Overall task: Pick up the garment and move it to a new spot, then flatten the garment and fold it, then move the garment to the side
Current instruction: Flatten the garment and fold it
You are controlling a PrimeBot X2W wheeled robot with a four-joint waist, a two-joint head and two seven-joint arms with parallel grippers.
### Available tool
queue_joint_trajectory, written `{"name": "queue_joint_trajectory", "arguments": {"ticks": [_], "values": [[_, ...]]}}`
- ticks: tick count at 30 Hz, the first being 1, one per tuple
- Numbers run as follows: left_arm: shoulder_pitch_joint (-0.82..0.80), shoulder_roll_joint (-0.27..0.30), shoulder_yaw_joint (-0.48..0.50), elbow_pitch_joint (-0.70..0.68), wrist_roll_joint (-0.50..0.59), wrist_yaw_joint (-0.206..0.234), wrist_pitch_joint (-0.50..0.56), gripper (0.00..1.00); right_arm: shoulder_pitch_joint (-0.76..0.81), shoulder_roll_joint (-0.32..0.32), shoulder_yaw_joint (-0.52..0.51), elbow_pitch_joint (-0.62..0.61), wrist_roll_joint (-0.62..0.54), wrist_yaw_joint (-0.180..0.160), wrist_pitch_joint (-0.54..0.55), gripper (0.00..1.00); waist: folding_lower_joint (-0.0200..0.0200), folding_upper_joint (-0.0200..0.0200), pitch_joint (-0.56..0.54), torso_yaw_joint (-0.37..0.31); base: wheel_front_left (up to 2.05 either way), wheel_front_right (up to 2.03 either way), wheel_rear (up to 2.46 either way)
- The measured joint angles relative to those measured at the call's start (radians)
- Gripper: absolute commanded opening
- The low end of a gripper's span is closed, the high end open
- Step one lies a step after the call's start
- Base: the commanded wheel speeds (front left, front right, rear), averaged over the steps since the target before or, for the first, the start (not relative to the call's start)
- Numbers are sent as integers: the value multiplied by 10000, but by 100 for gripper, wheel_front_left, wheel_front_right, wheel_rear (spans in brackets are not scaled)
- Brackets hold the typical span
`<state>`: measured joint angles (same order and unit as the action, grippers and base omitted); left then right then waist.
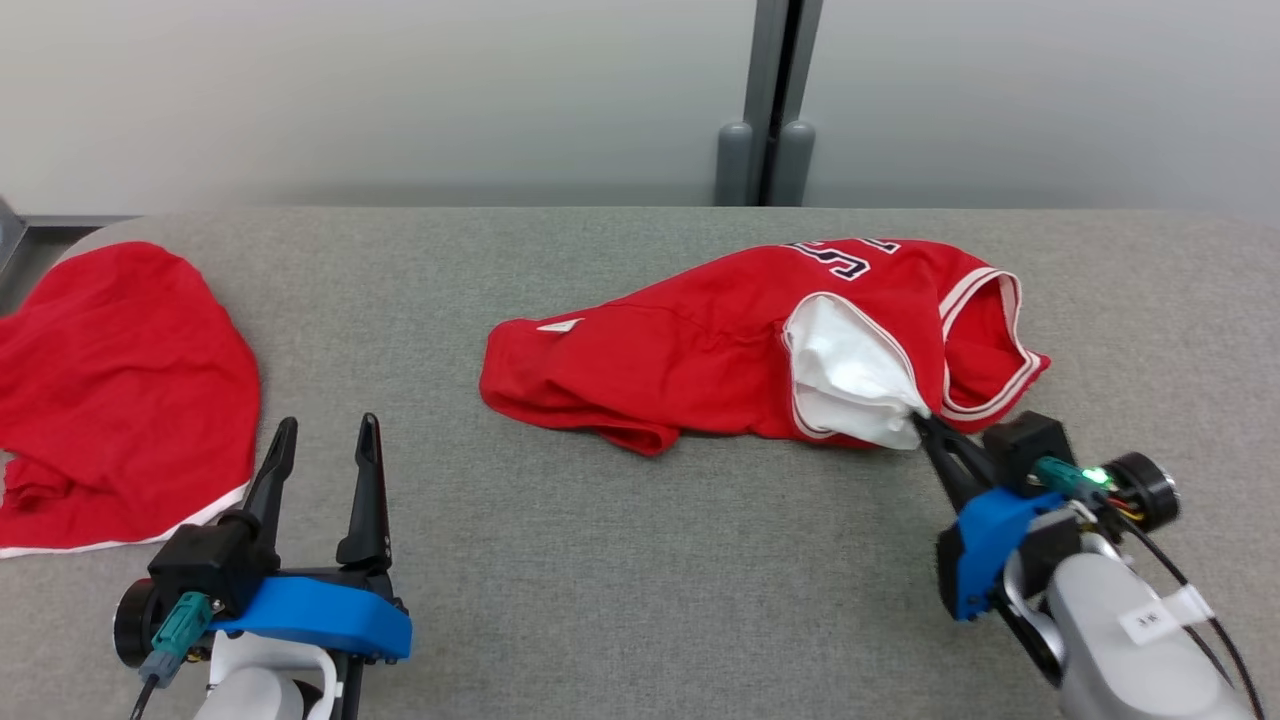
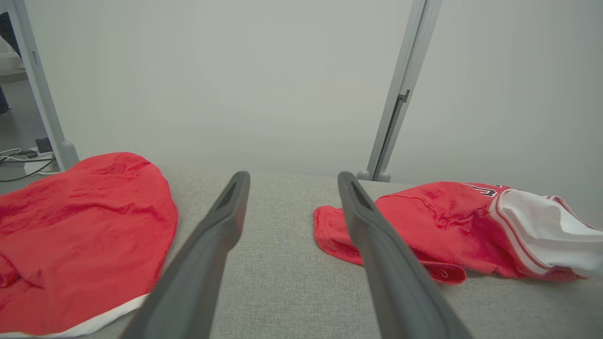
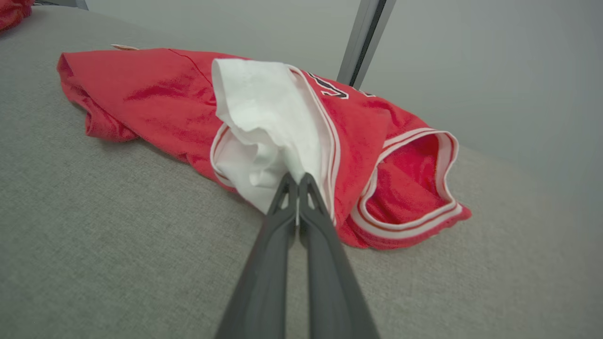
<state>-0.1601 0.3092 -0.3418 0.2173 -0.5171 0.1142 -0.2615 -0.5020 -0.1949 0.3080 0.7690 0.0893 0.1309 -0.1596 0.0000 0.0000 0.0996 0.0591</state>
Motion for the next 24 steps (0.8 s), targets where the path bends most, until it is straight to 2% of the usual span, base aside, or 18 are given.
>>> {"name": "queue_joint_trajectory", "arguments": {"ticks": [3,6,12,15,20,21,24], "values": [[95,52,38,-94,-19,46,2,100,1148,-320,-1225,-1423,-391,-2,318,0,0,0,-73,-266,0,0,0],[162,88,50,-205,-25,100,19,100,2358,-284,-2458,-3033,-907,0,723,0,0,0,-117,-497,0,0,0],[186,117,12,-251,-42,100,48,100,4352,320,-4458,-5590,-1852,0,1498,0,-1,-1,-197,-678,0,0,0],[185,132,-15,-224,-73,98,58,100,4817,671,-5030,-6238,-2136,0,1714,0,1,0,-243,-682,0,0,0],[187,128,-128,-207,-84,92,61,100,5382,1091,-5981,-6498,-2462,0,1862,0,0,0,-337,-610,0,0,0],[192,132,-150,-199,-96,90,61,100,5479,1175,-6163,-6462,-2466,-2,1964,98,0,0,-352,-583,0,0,0],[244,163,-148,-178,-107,90,61,100,5647,1338,-6437,-6489,-2345,0,1962,100,0,0,-389,-532,0,0,0]]}}
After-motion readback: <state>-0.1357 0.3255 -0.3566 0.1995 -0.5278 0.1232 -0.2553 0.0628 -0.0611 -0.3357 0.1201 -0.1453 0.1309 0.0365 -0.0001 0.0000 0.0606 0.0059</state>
